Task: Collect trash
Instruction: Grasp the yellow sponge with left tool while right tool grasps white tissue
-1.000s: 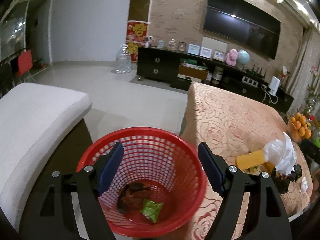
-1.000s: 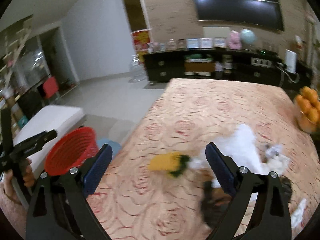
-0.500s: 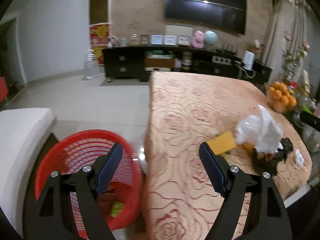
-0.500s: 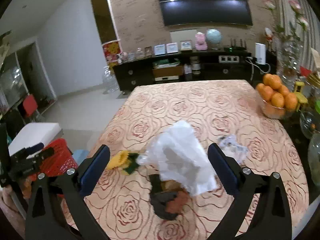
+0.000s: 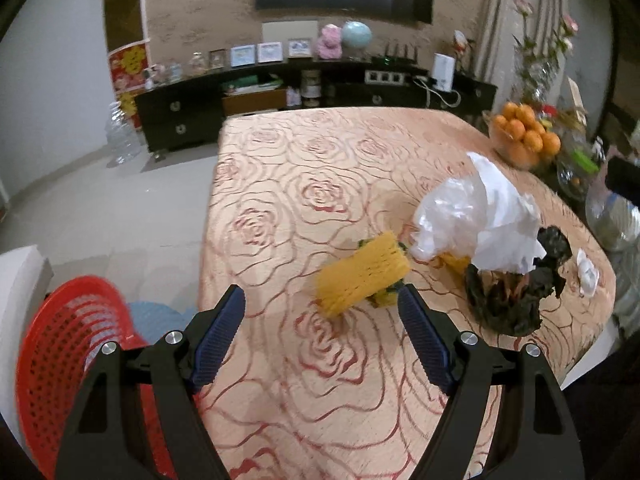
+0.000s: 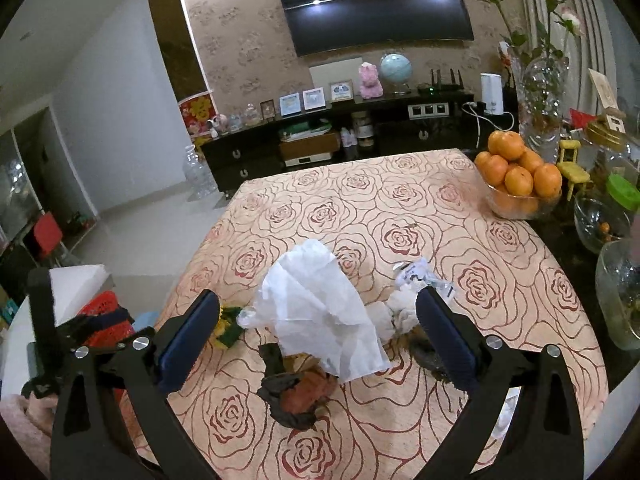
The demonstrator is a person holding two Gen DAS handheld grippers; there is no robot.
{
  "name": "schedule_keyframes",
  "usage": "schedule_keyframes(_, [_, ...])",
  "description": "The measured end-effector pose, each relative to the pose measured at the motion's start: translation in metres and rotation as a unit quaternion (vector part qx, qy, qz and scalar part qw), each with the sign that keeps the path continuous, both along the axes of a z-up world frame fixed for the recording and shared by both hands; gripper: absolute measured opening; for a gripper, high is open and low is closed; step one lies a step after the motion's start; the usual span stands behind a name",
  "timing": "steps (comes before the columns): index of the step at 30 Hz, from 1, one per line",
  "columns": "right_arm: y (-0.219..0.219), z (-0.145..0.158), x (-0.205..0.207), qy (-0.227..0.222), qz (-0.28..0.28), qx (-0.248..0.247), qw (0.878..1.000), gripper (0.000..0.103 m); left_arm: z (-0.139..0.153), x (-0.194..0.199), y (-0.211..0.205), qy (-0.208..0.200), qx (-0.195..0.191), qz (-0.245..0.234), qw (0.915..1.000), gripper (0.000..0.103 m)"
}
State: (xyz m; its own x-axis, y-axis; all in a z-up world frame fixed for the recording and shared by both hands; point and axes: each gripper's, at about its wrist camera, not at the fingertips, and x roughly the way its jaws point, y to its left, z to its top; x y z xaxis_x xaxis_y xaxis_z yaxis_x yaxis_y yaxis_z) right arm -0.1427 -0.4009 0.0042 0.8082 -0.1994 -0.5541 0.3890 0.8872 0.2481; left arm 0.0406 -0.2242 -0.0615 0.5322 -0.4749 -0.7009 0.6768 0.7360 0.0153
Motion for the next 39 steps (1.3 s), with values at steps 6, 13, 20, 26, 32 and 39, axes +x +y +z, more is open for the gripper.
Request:
schedule_keyframes(6, [-0.007,-0.004,-0.002,0.003,-0.008,0.008,1.0,0.096,-0.024,0.002,-0.044,0.003,0.031,-0.047,0.9984,0.076])
schedule_keyframes(13, [-0.014,-0.009,-0.004,0.012,-0.016,0.011,1.0,0.096,-0.043,0.007,-0.063,0.021,0.041,-0.067,0.9967,0.034])
schedule_keyframes(20, [-0.017,-0.018,-0.004,0.02,-0.017,0.017,1.0,0.096,-0.042,0.013,-0.06,0.027,0.019,-0.056,0.9979,0.012])
schedule_keyframes(26, [-0.02,-0.017,-0.007,0.018,-0.026,0.018,0.999,0.096,-0.033,0.01,-0.05,0.022,0.003,-0.054,0.9983,0.01])
schedule_keyframes(32, [-0.036,-0.018,-0.021,0.017,-0.057,0.022,0.998,0.096,-0.008,0.005,-0.031,0.011,-0.035,-0.04,0.9985,0.01])
schedule_keyframes(39, [-0.078,-0.042,-0.068,0.036,-0.152,0.05,0.986,0.096,0.023,0.0,-0.007,-0.002,-0.084,-0.027,0.9961,0.01])
